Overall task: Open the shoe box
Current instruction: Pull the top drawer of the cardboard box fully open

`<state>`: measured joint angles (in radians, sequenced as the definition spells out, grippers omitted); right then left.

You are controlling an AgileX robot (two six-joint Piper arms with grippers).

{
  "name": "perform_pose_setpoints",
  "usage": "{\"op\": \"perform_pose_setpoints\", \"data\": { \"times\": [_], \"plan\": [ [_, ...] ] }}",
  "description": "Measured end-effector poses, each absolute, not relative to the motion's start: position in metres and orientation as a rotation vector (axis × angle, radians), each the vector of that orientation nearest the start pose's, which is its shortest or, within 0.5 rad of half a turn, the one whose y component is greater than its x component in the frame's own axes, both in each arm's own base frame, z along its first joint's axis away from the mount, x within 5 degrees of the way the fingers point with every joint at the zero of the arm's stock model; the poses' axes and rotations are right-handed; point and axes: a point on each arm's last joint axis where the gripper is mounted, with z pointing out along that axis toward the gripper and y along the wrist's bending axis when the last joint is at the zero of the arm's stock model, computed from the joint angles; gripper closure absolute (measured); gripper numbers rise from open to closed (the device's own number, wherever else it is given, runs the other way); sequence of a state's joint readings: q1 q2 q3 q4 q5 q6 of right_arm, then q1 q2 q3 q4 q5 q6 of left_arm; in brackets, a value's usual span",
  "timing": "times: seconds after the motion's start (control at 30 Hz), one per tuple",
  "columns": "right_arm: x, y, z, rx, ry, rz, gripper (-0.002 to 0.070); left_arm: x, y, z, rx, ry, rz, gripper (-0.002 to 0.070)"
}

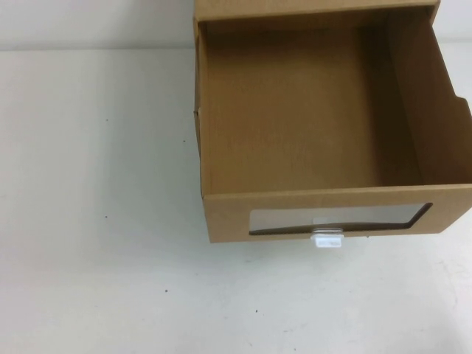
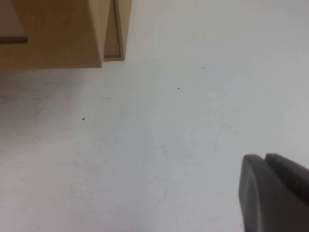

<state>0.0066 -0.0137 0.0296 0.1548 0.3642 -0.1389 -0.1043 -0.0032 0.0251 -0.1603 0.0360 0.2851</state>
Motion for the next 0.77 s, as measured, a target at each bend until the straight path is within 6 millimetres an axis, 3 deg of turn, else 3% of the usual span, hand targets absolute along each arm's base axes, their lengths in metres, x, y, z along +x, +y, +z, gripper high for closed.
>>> {"op": "perform_pose_setpoints", "data": {
  "times": [0.4, 0.77],
  "plan": [
    [0.053, 0.005, 0.172, -0.039, 1.859, 0.060, 0.0694, 0.053, -0.007, 0.175, 0.226, 1.816, 0.005, 0.0679],
    [0.053, 0.005, 0.172, -0.041, 1.859, 0.058, 0.0695, 0.053, -0.007, 0.174, 0.223, 1.826, 0.004, 0.0679]
  ]
}}
